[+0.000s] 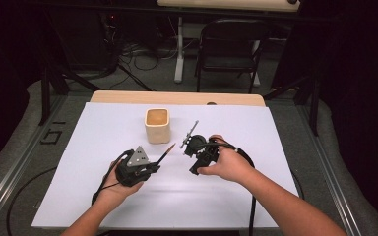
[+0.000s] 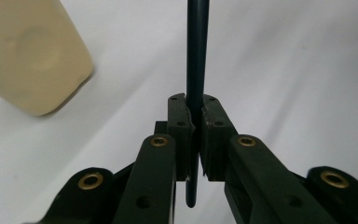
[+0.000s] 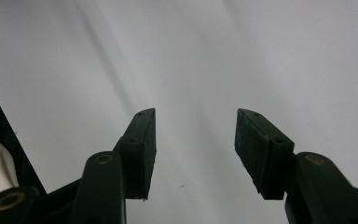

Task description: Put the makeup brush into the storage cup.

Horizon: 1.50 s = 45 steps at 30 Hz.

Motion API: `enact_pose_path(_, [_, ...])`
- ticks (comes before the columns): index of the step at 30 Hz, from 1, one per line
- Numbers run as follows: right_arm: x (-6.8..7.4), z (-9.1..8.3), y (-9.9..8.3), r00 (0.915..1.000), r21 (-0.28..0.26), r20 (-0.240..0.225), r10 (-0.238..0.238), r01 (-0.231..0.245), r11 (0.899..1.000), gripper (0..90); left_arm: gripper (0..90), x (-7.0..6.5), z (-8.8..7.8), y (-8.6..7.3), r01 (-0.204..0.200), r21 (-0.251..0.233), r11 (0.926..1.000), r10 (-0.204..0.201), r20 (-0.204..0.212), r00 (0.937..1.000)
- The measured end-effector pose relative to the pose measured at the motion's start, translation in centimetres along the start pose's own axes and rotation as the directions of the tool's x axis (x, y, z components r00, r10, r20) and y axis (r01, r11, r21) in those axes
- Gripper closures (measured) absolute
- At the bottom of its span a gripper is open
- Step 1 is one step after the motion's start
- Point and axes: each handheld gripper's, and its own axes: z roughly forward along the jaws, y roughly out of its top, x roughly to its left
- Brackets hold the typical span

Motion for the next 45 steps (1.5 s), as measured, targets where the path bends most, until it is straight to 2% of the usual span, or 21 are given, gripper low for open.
enact_pose_path(2, [0.1, 0.2, -0.2, 1.0000, -0.032, 0.003, -0.002, 0.002, 0.999, 48.5, 84.6, 0.4, -0.1, -0.1, 0.041, -0.021, 0.9989, -0.041, 0.024, 0.9989])
enact_pose_path(6, [0.2, 0.4, -0.3, 0.9999, -0.044, 0.011, -0.010, 0.010, 0.999, 48.5, 84.6, 0.8, -0.2, -0.3, 0.088, -0.039, 0.9953, -0.086, 0.051, 0.9950])
enact_pose_path(17, [0.4, 0.8, -1.1, 0.9998, -0.110, 0.016, 0.006, -0.004, 0.994, 46.0, 84.6, 0.9, -0.1, -0.4, 0.121, -0.059, 0.9908, -0.117, 0.070, 0.9906])
enact_pose_path(22, [0.5, 0.8, -1.7, 0.9999, -0.172, 0.014, 0.002, 0.000, 0.985, 46.5, 84.6, 1.0, -0.1, -0.5, 0.140, -0.078, 0.9870, -0.135, 0.074, 0.9882])
enact_pose_path(24, [0.5, 0.9, -1.9, 0.9998, -0.188, 0.003, 0.020, -0.019, 0.982, 47.8, 84.6, 1.0, -0.1, -0.5, 0.148, -0.086, 0.9852, -0.141, 0.081, 0.9866])
enact_pose_path(25, [0.5, 1.0, -2.1, 0.9995, -0.214, -0.001, 0.033, -0.032, 0.976, 48.6, 84.6, 1.0, -0.1, -0.5, 0.149, -0.089, 0.9848, -0.142, 0.082, 0.9864])
enact_pose_path(29, [0.3, 0.8, -2.6, 0.9981, -0.233, -0.009, 0.061, -0.061, 0.971, 49.2, 84.6, 0.8, -0.1, -0.5, 0.156, -0.097, 0.9829, -0.149, 0.085, 0.9853])
enact_pose_path(34, [-0.1, 0.6, -3.2, 0.9950, -0.290, -0.019, 0.099, -0.100, 0.952, 51.8, 84.6, 0.5, 0.0, -0.4, 0.152, -0.108, 0.9825, -0.143, 0.086, 0.9859])
enact_pose_path(37, [-0.1, 0.6, -3.7, 0.9933, -0.356, -0.016, 0.114, -0.112, 0.928, 54.5, 84.6, 0.3, 0.0, -0.3, 0.162, -0.118, 0.9798, -0.151, 0.092, 0.9842])
enact_pose_path(38, [-0.2, 0.5, -3.9, 0.9927, -0.353, -0.024, 0.119, -0.119, 0.928, 55.4, 84.6, 0.3, 0.0, -0.2, 0.160, -0.117, 0.9801, -0.150, 0.094, 0.9842])
enact_pose_path(39, [-0.2, 0.6, -4.1, 0.9914, -0.374, -0.032, 0.127, -0.130, 0.918, 56.3, 84.6, 0.2, 0.1, -0.1, 0.163, -0.122, 0.9790, -0.152, 0.096, 0.9837])
enact_pose_path(44, [-0.5, 0.9, -4.8, 0.9849, -0.429, -0.069, 0.159, -0.173, 0.887, 58.8, 84.6, 0.1, 0.3, 0.3, 0.164, -0.133, 0.9774, -0.152, 0.096, 0.9836])
enact_pose_path(45, [-0.5, 1.1, -5.0, 0.9828, -0.441, -0.079, 0.167, -0.185, 0.878, 59.0, 84.6, 0.0, 0.4, 0.4, 0.175, -0.137, 0.9750, -0.162, 0.100, 0.9817])
